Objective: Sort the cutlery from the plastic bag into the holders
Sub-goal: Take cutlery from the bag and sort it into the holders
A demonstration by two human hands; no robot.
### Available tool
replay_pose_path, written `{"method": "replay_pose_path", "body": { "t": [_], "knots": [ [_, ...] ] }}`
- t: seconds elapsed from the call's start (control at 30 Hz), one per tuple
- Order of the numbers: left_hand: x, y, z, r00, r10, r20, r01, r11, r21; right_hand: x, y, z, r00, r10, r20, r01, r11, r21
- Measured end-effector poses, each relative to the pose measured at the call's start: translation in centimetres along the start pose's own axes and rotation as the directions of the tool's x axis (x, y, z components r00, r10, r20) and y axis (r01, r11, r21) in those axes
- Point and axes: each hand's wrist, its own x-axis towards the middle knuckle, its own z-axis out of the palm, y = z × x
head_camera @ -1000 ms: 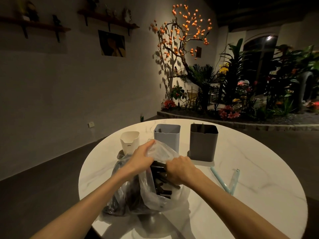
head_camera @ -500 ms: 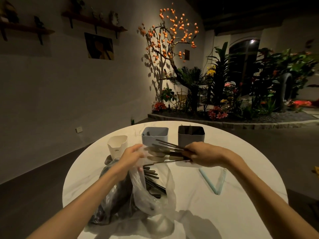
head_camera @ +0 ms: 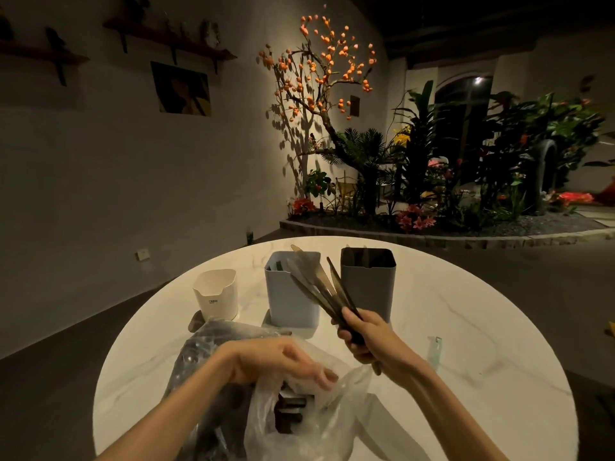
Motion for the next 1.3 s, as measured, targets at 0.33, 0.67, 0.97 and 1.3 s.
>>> {"method": "replay_pose_path", "body": {
  "t": [0.33, 0.67, 0.97, 1.3],
  "knots": [
    [5.5, -2.3, 0.6, 0.803, 0.052, -0.594, -0.321, 0.877, -0.357, 3.3, 3.4, 2.6, 1.000, 0.005, -0.001, -0.005, 0.993, 0.116],
    [8.2, -2.5, 1.6, 0.778, -0.108, -0.619, -0.378, 0.707, -0.598, 3.2, 4.2, 3.0, 1.000, 0.013, -0.006, -0.014, 1.000, -0.013],
    [7.6, -2.5, 0.8, 0.700, -0.107, -0.706, -0.432, 0.724, -0.538, 3.1, 3.9, 0.8, 0.947, -0.257, -0.195, 0.198, 0.940, -0.277],
    [7.2, -3.1, 1.4, 0.507, 0.144, -0.850, -0.277, 0.961, -0.002, 1.8, 2.1, -0.5, 0.983, -0.185, -0.001, 0.176, 0.932, 0.316]
  ]
}}
